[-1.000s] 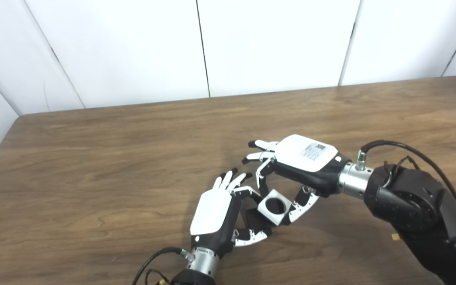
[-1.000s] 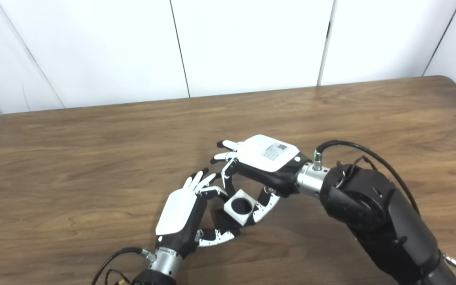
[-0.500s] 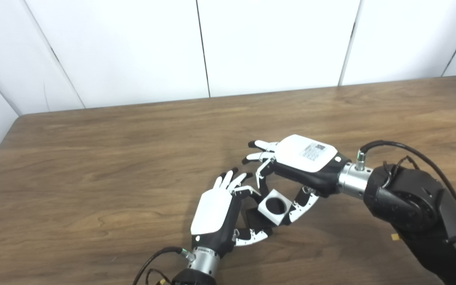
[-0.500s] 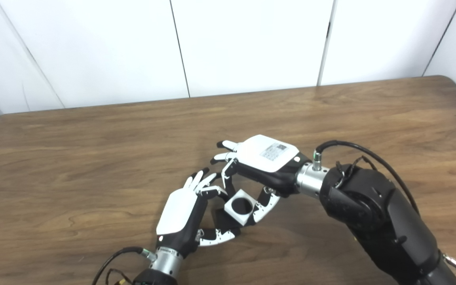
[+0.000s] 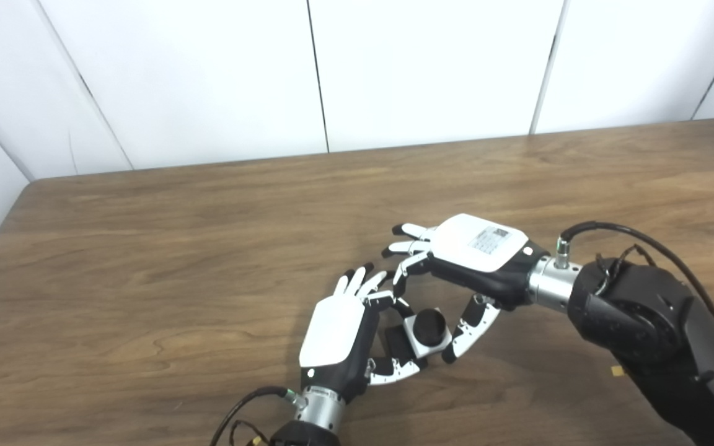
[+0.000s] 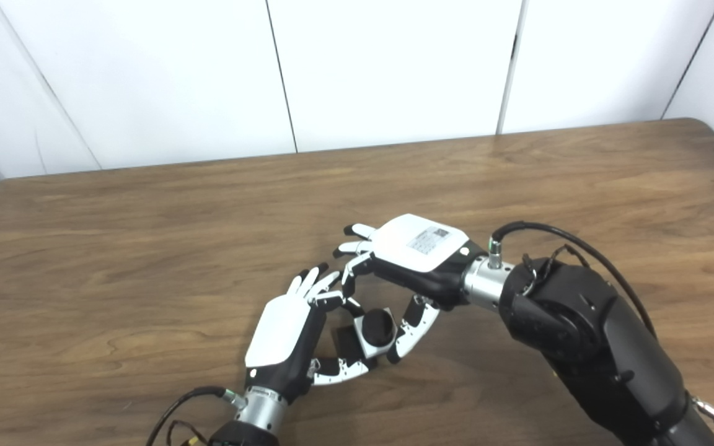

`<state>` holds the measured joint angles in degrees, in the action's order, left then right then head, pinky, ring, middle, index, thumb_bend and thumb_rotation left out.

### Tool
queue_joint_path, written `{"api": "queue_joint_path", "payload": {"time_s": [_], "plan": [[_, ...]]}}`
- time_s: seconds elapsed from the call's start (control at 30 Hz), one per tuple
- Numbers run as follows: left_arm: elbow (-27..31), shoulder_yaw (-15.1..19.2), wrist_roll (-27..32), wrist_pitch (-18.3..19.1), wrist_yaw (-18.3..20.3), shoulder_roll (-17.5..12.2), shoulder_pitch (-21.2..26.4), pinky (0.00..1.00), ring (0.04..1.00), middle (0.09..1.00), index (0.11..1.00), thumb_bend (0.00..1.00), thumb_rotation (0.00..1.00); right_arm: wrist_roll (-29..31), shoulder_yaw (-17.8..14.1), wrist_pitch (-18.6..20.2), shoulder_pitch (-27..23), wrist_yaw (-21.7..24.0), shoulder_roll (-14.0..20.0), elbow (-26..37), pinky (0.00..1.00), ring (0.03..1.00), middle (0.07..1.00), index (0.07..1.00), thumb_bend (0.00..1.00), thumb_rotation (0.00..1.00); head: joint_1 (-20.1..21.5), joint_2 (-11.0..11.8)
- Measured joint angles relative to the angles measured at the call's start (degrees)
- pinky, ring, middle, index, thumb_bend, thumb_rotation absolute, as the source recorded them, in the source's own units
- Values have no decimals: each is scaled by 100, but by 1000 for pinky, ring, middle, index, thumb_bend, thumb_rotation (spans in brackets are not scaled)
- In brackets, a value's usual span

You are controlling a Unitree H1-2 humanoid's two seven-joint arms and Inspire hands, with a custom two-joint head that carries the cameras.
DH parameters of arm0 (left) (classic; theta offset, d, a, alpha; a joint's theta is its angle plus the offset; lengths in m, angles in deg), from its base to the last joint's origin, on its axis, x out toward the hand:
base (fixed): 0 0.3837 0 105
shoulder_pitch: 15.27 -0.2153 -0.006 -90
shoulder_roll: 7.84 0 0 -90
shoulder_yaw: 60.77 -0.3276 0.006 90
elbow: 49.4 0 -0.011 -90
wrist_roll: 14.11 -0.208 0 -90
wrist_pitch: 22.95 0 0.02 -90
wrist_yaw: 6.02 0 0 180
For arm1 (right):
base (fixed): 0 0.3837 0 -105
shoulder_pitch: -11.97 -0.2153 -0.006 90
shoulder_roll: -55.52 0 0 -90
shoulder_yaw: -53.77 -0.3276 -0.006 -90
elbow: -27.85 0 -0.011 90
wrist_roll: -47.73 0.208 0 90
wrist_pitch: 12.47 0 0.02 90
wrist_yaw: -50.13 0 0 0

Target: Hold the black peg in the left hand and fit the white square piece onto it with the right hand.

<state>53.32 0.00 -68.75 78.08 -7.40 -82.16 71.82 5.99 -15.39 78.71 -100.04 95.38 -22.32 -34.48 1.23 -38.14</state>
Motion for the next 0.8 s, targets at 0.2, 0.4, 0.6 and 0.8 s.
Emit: {"api": "queue_joint_path", "payload": {"time_s": [0.2, 0.4, 0.6, 0.8], "plan": [[-1, -26, -182, 157, 169, 0, 0, 1000, 966, 899, 773, 785, 508, -9, -14, 11, 0, 46, 5, 0, 876, 1000, 919, 694, 948, 275, -18, -9], [-1, -15, -183, 161, 181, 4, -4, 1000, 962, 910, 843, 871, 526, -8, -27, 2, 0, 46, 6, 0, 878, 1000, 918, 680, 949, 281, -18, -26], [-1, 17, -176, 200, 188, 18, -15, 1000, 967, 924, 874, 901, 524, -4, -49, 18, 2, 46, 5, -1, 890, 1000, 920, 674, 941, 297, -9, -18], [-1, 39, -170, 208, 188, 27, -24, 1000, 972, 931, 883, 914, 529, -10, -49, 38, 4, 47, 4, -1, 899, 1000, 921, 668, 943, 298, -9, -18]]}}
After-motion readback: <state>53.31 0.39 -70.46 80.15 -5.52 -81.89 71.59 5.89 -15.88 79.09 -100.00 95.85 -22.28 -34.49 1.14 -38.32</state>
